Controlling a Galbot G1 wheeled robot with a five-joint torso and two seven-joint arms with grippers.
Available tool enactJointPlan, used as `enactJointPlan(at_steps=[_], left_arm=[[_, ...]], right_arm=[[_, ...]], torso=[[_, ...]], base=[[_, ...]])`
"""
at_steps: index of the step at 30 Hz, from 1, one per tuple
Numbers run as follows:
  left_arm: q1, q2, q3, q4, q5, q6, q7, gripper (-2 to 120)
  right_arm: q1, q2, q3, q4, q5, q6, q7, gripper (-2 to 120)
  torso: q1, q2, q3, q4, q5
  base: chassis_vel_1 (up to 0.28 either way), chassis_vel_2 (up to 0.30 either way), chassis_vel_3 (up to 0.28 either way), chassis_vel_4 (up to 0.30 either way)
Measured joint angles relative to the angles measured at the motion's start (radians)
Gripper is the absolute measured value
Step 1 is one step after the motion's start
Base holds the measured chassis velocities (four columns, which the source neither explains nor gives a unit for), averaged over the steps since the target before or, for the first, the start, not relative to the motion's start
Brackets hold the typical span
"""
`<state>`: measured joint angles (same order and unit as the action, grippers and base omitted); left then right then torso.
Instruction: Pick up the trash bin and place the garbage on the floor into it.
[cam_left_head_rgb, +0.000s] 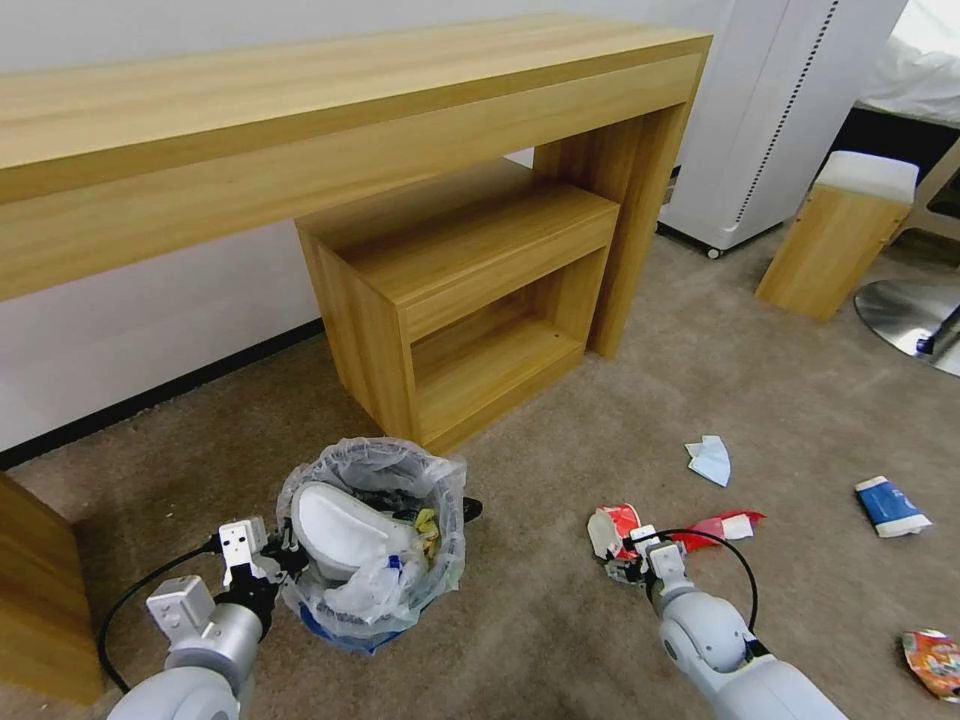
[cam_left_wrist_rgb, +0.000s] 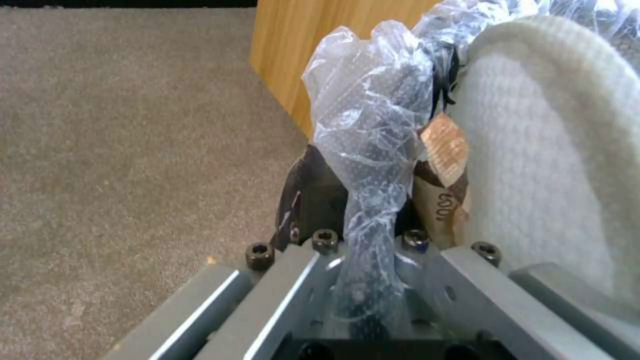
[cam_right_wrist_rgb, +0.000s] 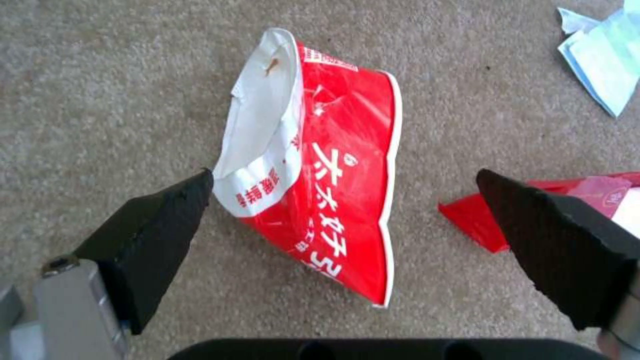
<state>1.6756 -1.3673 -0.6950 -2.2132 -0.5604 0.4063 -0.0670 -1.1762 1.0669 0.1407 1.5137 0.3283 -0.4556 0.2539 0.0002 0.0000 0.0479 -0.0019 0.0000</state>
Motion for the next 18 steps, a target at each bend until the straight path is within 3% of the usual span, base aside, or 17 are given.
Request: enactJointPlan(at_steps=[18], left_arm=[[0.003,0.008,-0.005,-0.007,-0.012,-0.003,-0.002,1]], right_arm=[[0.023,0.038,-0.003,-0.039,-0.006,-0.002,0.001,100]], torso=[[0.0,0.0,0.0,0.0,-0.0001]], base=[[0.0,0.0,0.0,0.0]])
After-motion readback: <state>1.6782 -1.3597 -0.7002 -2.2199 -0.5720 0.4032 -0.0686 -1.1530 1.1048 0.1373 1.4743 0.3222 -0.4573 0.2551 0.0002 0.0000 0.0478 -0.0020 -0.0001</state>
